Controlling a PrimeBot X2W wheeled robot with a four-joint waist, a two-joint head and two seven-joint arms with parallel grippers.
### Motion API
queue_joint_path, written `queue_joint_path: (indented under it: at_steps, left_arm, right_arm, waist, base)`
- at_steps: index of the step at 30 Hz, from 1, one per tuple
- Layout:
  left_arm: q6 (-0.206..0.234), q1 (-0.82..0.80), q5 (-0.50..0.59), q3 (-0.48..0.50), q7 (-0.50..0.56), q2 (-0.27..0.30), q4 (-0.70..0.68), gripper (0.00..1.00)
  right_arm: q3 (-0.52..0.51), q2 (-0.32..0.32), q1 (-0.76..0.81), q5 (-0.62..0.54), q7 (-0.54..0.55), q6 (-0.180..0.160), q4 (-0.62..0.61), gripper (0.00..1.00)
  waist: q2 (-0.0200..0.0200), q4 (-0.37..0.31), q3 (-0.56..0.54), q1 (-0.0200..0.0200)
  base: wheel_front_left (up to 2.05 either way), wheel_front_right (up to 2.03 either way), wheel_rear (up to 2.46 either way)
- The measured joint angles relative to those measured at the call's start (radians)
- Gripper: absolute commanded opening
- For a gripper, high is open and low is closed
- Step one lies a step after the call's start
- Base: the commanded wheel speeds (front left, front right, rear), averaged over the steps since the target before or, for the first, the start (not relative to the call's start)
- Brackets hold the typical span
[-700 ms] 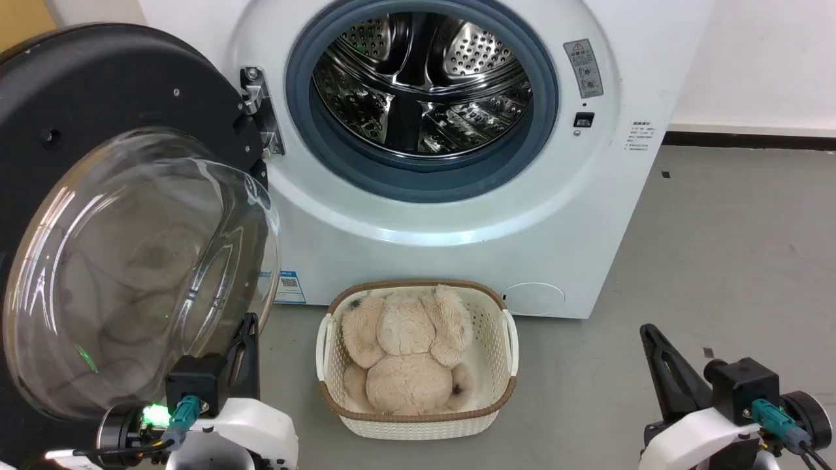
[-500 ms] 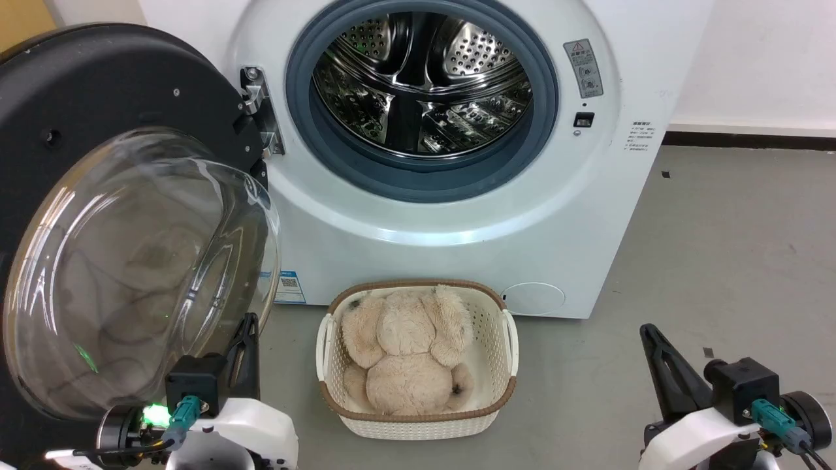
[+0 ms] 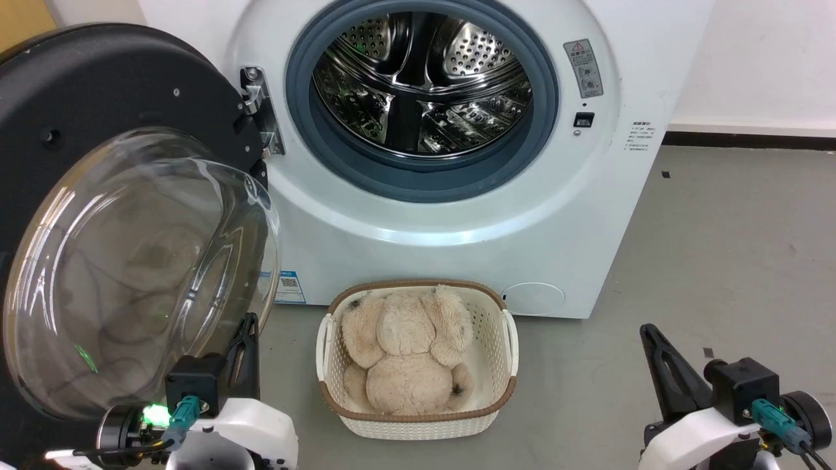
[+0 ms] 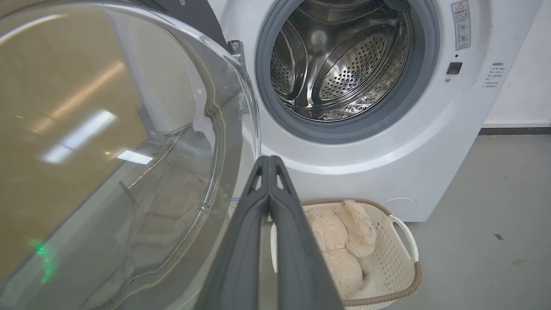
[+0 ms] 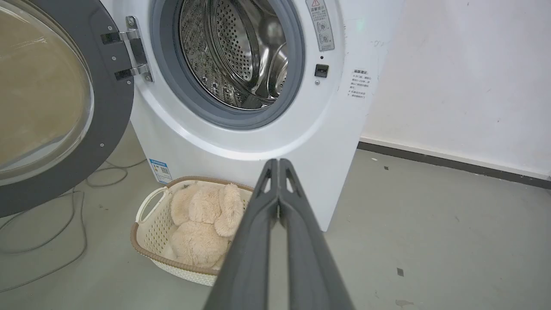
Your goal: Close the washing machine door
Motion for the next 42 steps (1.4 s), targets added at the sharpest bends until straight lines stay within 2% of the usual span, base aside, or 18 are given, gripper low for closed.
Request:
queue_joint_path:
  at_steps: [15,16,17,18,19,30,31,32,33,42]
  left_arm:
    - [-0.001,0.000,0.000,0.001,0.000,0.000,0.000,0.00]
    - [0.000,0.000,0.000,0.000,0.000,0.000,0.000,1.00]
    - [0.001,0.000,0.000,0.000,0.000,0.000,0.001,1.00]
    - [0.001,0.000,0.000,0.000,0.000,0.000,0.001,0.00]
    - [0.001,0.000,0.000,0.000,0.000,0.000,0.001,1.00]
    - [0.019,0.000,0.000,-0.013,-0.013,0.000,0.003,1.00]
    - [0.023,0.000,0.000,-0.015,-0.019,0.000,0.004,0.49]
    - [0.024,0.000,0.000,-0.016,-0.020,0.000,0.004,0.15]
    - [0.027,0.000,0.000,-0.017,-0.020,0.000,0.004,0.00]
    - [0.037,-0.005,0.000,-0.029,-0.042,0.001,0.003,0.00]
  right_arm:
    - [0.001,0.000,0.000,0.000,0.000,0.000,0.000,0.00]
    - [0.000,0.000,0.000,0.001,0.000,0.000,0.000,1.00]
    - [0.000,0.000,0.000,0.001,0.000,0.000,0.001,1.00]
    - [0.000,0.000,0.000,0.001,0.000,0.000,0.001,0.00]
    - [0.000,0.000,0.000,0.001,0.000,0.000,0.001,1.00]
    - [-0.015,0.000,0.000,0.016,-0.015,0.000,0.001,1.00]
    - [-0.019,0.000,0.000,0.021,-0.019,0.000,0.001,1.00]
    - [-0.021,0.000,0.000,0.023,-0.019,0.000,0.001,1.00]
    - [-0.022,0.000,0.000,0.026,-0.020,0.000,0.001,1.00]
    - [-0.035,0.000,0.001,0.044,-0.041,0.000,0.001,1.00]
  waist:
    - [0.0000,0.000,0.000,0.0000]
    - [0.0000,0.000,0.000,0.0000]
    - [0.0000,0.000,0.000,0.0000]
    - [0.0000,0.000,0.000,0.0000]
    - [0.0000,0.000,0.000,0.0000]
    - [0.0000,0.001,0.001,0.0000]
    - [0.0000,0.001,0.002,0.0000]
    - [0.0000,0.001,0.001,0.0000]
    - [0.0000,0.001,0.001,0.0000]
    - [0.0000,0.010,0.002,0.0000]
  base:
    - [0.00,0.00,0.00]
    - [0.00,0.00,0.00]
    - [0.00,0.00,0.00]
    - [0.00,0.00,0.00]
    - [0.00,0.00,0.00]
    - [0.00,0.00,0.00]
    - [0.00,0.00,0.00]
    - [0.00,0.00,0.00]
    - [0.00,0.00,0.00]
    - [0.00,0.00,0.00]
